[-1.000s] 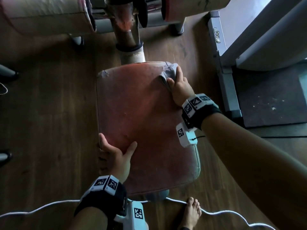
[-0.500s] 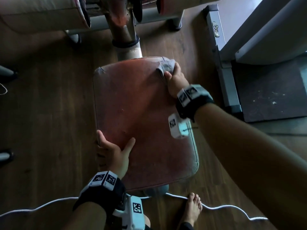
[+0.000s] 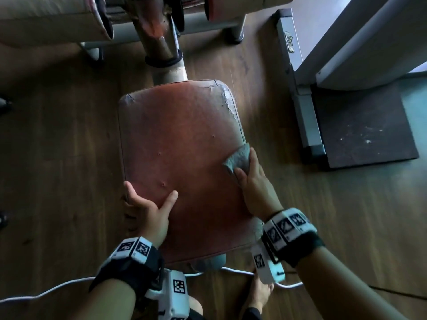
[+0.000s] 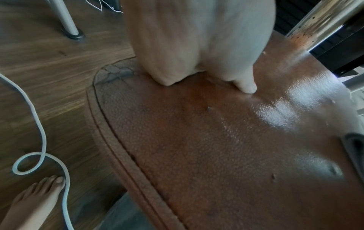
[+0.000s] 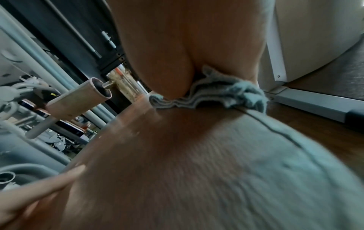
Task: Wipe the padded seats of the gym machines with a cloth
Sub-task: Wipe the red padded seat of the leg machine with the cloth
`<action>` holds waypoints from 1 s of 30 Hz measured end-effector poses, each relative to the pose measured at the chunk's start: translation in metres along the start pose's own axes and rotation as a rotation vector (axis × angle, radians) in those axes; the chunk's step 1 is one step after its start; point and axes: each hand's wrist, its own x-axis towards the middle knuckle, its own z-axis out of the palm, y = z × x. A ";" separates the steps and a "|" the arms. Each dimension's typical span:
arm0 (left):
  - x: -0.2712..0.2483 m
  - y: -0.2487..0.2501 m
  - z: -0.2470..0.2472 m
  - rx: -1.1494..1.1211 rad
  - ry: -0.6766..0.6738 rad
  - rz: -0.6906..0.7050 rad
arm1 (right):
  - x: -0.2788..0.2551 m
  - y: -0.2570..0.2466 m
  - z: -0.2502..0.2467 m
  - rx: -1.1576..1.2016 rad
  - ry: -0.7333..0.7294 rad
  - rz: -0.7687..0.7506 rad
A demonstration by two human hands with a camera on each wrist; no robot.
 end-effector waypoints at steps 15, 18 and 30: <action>0.003 -0.003 0.001 -0.029 -0.017 0.005 | 0.028 -0.019 -0.008 -0.125 0.018 -0.027; 0.001 0.000 0.001 -0.036 -0.018 -0.001 | 0.004 -0.015 -0.004 -0.291 0.062 -0.057; 0.006 -0.007 0.003 -0.036 -0.014 0.028 | 0.033 -0.024 -0.010 -0.359 0.070 -0.097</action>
